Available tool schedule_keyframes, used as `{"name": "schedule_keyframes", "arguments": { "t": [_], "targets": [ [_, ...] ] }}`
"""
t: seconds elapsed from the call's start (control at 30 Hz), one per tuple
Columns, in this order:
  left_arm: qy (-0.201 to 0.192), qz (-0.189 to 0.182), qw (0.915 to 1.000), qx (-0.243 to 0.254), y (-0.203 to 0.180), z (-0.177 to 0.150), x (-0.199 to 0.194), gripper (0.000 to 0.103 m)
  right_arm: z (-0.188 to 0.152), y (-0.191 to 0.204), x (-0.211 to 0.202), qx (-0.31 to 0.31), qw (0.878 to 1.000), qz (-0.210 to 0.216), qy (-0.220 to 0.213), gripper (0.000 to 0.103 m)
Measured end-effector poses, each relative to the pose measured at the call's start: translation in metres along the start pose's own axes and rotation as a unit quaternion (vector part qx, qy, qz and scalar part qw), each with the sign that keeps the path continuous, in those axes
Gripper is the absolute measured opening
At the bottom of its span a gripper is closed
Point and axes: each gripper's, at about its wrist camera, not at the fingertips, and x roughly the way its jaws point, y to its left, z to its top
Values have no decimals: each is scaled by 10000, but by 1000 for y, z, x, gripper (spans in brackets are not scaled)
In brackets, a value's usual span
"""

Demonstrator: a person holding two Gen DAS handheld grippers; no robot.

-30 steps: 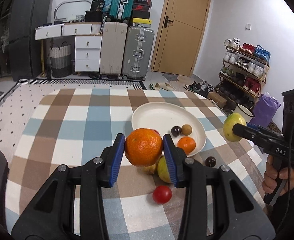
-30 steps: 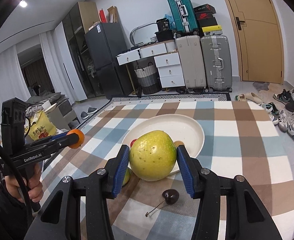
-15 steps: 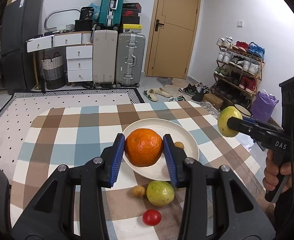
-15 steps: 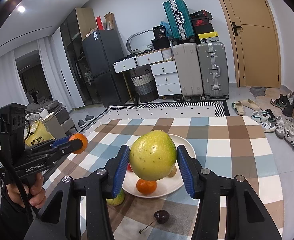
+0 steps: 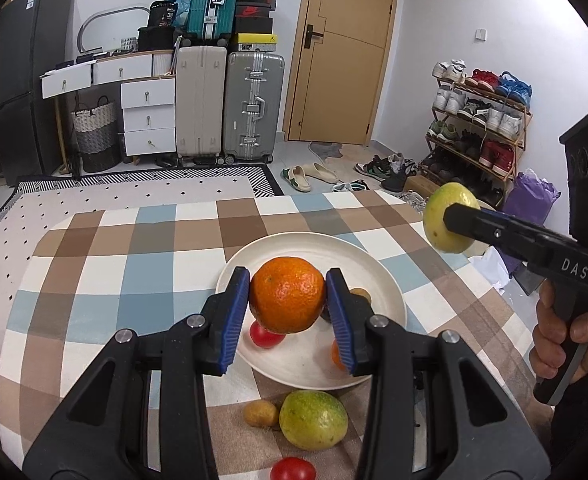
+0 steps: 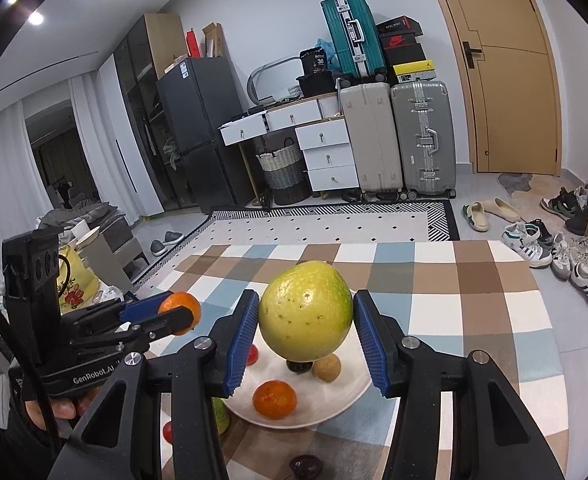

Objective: Organize fruits
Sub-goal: 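Carry the orange with the left tool over the plate while the right tool carries the guava, then open the left tool to set the orange on the plate while the right tool releases the guava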

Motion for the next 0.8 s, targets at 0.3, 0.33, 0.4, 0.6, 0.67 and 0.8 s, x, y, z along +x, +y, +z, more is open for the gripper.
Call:
{"name": "schedule_keyframes", "arguments": {
  "t": [0.3,0.33,0.4,0.6,0.67,0.8],
  "targets": [
    [141,65,9998,102,2,0,31,36,6,-15,26,150,9999,22,56,49],
    [168,72,9998,95,4,-1,35,36,5,-18,30,172,9998,28,78,49],
    [219,72,9997,73,6,-4,42,36,0,-21,39,161,9997,1,195,49],
    [359,86,9992,127,6,-13,64,36,-16,-39,59,317,9987,-112,372,49],
    [416,98,9989,169,6,-17,70,36,-20,-44,66,387,9982,-135,433,49],
    [518,120,9984,200,5,-23,79,36,-28,-48,79,377,9976,-208,536,49]
  ]
}}
